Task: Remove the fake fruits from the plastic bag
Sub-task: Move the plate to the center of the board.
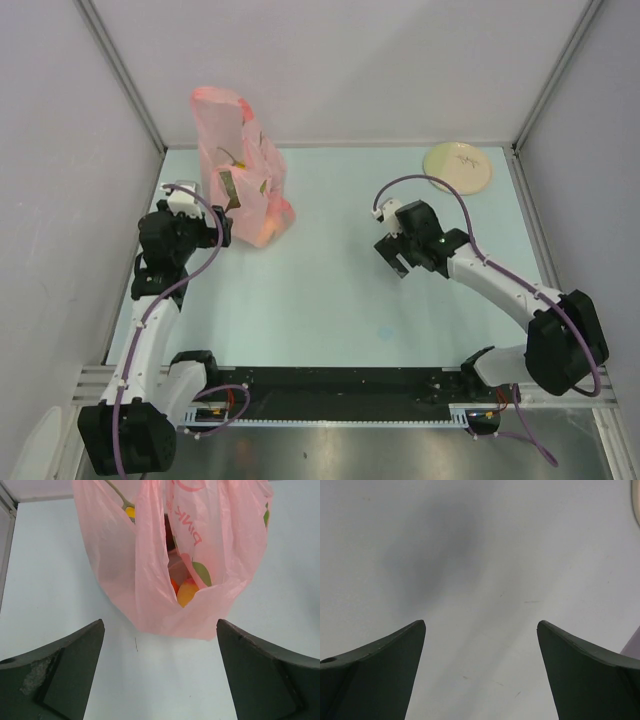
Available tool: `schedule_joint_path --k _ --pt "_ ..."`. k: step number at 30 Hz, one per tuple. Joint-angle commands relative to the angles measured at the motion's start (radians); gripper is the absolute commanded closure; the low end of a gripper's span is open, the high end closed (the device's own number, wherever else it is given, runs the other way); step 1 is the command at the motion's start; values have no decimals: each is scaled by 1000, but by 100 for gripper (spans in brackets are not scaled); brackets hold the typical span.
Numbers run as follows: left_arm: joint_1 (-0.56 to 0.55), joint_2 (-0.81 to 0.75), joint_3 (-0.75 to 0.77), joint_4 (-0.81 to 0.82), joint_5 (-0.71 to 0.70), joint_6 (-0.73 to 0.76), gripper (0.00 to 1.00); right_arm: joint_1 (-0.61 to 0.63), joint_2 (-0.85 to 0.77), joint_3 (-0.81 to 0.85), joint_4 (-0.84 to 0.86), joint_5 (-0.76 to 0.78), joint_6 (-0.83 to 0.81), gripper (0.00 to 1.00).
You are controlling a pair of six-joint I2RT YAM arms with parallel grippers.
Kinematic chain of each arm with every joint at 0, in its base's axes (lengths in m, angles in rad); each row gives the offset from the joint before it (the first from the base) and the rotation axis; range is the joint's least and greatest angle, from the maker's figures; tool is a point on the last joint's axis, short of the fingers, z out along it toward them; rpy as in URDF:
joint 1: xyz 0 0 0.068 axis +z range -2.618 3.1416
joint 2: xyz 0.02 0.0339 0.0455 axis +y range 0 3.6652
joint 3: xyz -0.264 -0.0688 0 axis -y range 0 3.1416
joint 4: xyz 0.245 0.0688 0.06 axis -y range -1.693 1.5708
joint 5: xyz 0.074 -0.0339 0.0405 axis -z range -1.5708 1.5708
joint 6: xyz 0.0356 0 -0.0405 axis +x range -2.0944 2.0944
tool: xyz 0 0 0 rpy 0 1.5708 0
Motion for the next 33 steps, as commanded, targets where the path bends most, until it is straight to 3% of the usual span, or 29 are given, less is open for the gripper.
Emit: schedule_joint_path --k 1,8,13,17,20,27,29,33 --pt "-4 -6 34 74 29 -24 0 -8 29 173 -10 -73 96 0" --pt "-6 -25 103 59 55 -31 0 -115 110 312 -26 -225 34 5" --pt "-6 -41 170 -6 81 -1 0 -298 280 472 -35 -314 77 15" --pt "-4 -55 187 -23 135 -2 0 -417 422 570 -29 -366 6 22" --pt "-4 -81 241 -36 123 -117 0 -468 538 661 -52 -362 -50 35" --pt "-1 -62 278 -55 130 -82 0 -554 725 842 -38 -359 1 93" --pt "0 -61 275 -59 130 -70 0 -557 752 875 -20 -343 7 99" --pt "2 -50 270 -64 133 -73 0 -557 840 931 31 -261 -1 100"
